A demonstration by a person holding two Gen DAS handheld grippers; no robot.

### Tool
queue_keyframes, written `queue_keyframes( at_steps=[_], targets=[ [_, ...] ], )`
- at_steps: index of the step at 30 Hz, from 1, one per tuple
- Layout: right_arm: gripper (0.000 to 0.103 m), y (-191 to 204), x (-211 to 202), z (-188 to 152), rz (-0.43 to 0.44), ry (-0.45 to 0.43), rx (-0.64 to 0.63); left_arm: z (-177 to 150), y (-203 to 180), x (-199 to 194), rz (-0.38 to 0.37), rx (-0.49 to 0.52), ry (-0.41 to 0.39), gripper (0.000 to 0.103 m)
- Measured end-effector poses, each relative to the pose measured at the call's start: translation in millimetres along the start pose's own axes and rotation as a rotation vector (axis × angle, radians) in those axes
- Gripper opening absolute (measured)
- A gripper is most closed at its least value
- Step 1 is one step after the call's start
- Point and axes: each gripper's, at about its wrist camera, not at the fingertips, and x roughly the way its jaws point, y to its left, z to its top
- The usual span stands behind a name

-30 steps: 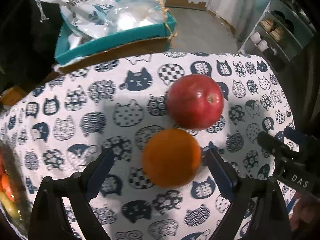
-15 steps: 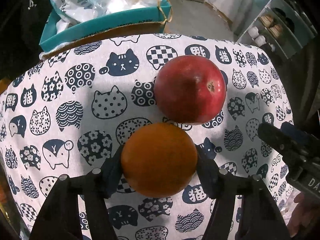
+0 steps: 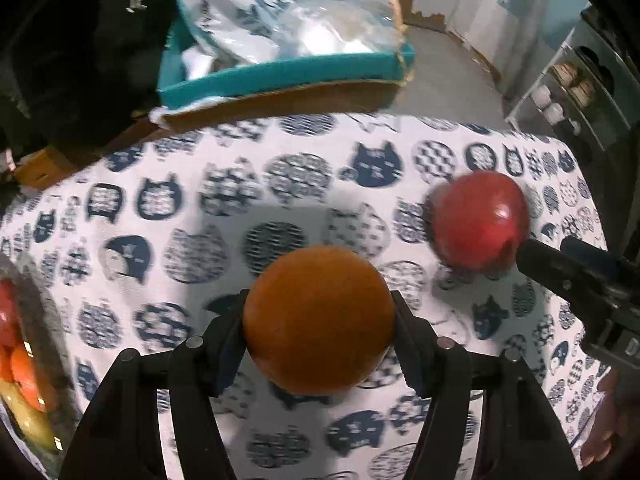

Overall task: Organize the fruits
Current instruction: 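Grasp the orange with the left tool while the right tool grasps the red apple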

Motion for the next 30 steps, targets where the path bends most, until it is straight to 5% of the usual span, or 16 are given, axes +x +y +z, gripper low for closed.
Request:
queue_keyframes(
  at_steps=[14, 17, 30],
  targets=[
    [0.085, 31.1, 48.7, 19.4, -0.041, 0.043, -0.080, 7.7, 46.0, -16.5, 0.022, -0.050, -0.042, 0.067],
    [0.077, 29.2, 51.7, 19.2, -0.033, 0.038, -0.068, 7.2, 54.1, -18.8, 0.022, -0.063, -0.044, 0.067],
    [0.077, 35.3, 36.4, 4.3, -0.056, -0.004, -0.068, -2.0, 75.3, -48.4, 0.027, -0.073, -0.092, 0.067]
  ],
)
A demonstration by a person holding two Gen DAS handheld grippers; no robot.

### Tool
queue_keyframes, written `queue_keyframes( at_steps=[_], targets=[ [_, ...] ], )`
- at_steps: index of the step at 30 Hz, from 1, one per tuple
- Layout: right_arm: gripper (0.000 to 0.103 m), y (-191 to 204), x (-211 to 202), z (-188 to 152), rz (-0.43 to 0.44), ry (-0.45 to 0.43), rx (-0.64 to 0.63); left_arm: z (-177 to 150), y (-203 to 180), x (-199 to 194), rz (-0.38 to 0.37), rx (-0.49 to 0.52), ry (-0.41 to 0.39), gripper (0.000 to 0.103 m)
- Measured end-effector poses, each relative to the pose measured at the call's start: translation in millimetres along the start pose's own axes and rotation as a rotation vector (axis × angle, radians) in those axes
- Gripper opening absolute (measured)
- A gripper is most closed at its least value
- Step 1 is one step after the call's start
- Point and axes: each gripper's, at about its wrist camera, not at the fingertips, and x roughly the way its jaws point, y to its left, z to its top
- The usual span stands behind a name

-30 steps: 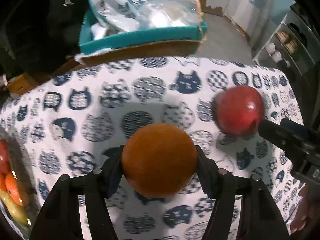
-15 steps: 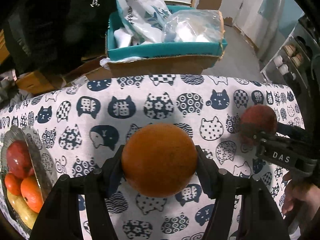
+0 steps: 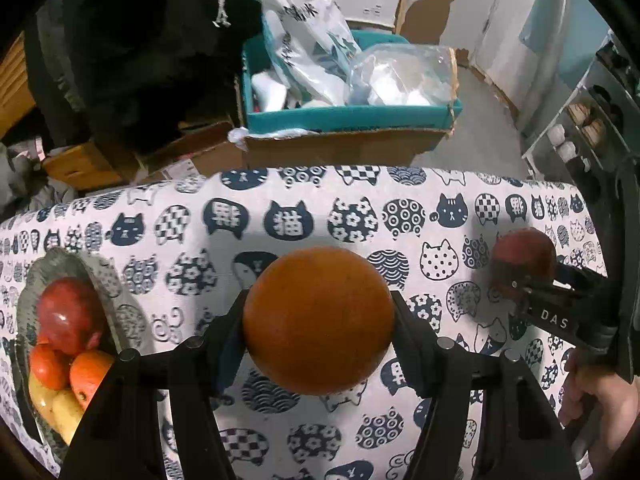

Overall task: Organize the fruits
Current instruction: 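Grasp the orange with the left tool while the right tool grasps the red apple, then carry the orange with the left tool while the right tool carries the red apple to the bowl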

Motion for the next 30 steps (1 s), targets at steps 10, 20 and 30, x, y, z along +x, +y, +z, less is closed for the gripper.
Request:
queue_keyframes(
  at_steps=[10, 20, 30],
  targets=[
    [0.077, 14.1, -49.4, -3.9, 0.001, -0.094, -0.002, -2.6, 15.1, -40.3, -0.010, -0.013, -0.060, 0.067],
    [0.077, 33.9, -105.4, -11.4, 0.004, -0.177, -0.026, -9.2, 24.4, -95.0, -0.005, -0.005, -0.151, 0.067],
    [0.077, 68.4, -153.1, -26.1, 0.030, -0.243, -0.093, -21.1, 40.0, -149.7, -0.001, -0.018, -0.239, 0.067]
  ],
)
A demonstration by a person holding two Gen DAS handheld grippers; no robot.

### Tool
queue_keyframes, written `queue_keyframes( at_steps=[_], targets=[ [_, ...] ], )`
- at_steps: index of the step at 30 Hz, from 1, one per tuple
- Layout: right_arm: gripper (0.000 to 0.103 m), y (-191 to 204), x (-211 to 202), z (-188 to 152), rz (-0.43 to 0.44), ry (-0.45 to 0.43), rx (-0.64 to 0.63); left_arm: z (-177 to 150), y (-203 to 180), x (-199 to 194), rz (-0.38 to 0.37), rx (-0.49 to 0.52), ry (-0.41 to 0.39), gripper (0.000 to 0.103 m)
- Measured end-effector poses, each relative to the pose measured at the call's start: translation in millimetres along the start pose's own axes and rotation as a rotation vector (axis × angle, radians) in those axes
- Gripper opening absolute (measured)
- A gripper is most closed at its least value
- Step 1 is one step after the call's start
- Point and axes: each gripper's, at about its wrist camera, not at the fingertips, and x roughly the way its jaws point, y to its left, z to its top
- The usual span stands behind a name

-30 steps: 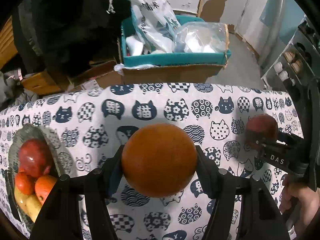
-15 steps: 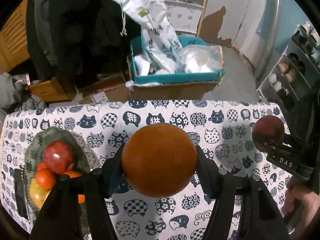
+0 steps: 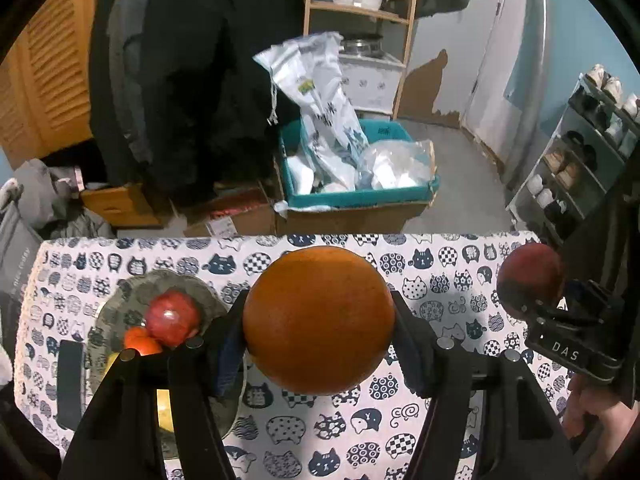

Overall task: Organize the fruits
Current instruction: 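Carry the orange with the left tool while the right tool carries the red apple to the bowl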

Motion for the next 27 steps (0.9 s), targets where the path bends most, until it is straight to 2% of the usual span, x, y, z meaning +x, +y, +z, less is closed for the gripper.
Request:
queue_keyframes(
  at_steps=[7, 17, 27],
  targets=[
    [0.077, 20.3, -29.2, 8.0, 0.027, -0.054, -0.029, -1.3, 14.3, -36.6, 0.014, 0.000, -0.068, 0.067],
    [0.077, 55.7, -63.1, 16.0, 0.076, -0.112, -0.083, -8.0, 55.3, -75.0, 0.058, -0.029, -0.128, 0.067],
    [0.077, 111.2, -70.5, 25.7, 0.149, -0.128, -0.145, -22.0, 106.7, -87.1, 0.110, -0.084, -0.140, 0.067]
  ],
)
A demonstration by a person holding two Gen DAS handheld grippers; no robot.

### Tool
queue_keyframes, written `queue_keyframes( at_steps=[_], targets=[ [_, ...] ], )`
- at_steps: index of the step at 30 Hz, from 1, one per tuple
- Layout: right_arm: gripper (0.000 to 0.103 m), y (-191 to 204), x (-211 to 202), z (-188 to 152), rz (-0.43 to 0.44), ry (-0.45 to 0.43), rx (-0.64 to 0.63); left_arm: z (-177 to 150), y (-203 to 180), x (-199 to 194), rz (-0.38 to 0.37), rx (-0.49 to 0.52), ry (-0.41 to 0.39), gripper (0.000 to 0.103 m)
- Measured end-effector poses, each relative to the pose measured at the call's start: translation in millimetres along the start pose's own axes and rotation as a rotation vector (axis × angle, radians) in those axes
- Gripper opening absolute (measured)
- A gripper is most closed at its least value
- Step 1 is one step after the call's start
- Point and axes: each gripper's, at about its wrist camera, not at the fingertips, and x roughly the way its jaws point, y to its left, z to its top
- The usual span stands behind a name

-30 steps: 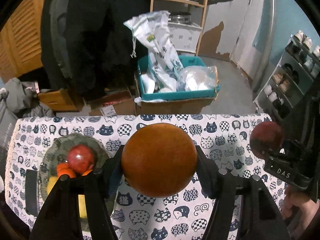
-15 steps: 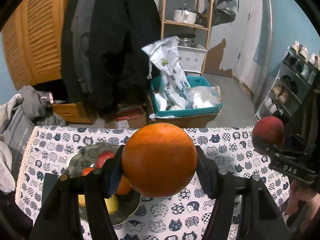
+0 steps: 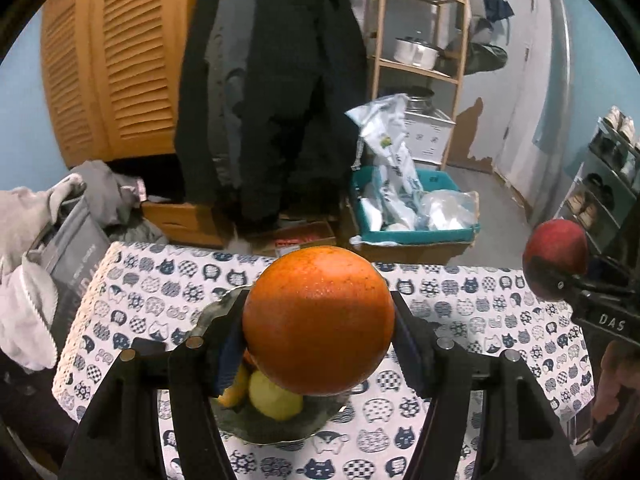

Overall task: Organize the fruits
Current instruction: 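Carry the orange with the left tool while the right tool carries the red apple to the bowl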

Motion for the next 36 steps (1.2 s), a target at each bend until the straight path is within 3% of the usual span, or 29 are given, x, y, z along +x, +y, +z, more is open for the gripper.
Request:
queue_keyframes(
  at_steps=[13, 29, 36],
  targets=[
    [0.077, 63.3, 47.3, 13.2, 0.104, 0.058, -0.038, -15.8, 66.8, 20.9, 0.054, -0.091, 0.054, 0.067],
    [0.077, 127.8, 123.3, 2.1, 0.194, 0.184, -0.086, -41.6, 115.3, 82.9, 0.023, -0.166, 0.191, 0.067],
    [0.077, 134.1, 159.4, -10.2, 0.204, 0.257, -0.086, -51.3, 123.4, 120.5, 0.019, -0.183, 0.256, 0.067]
  ],
)
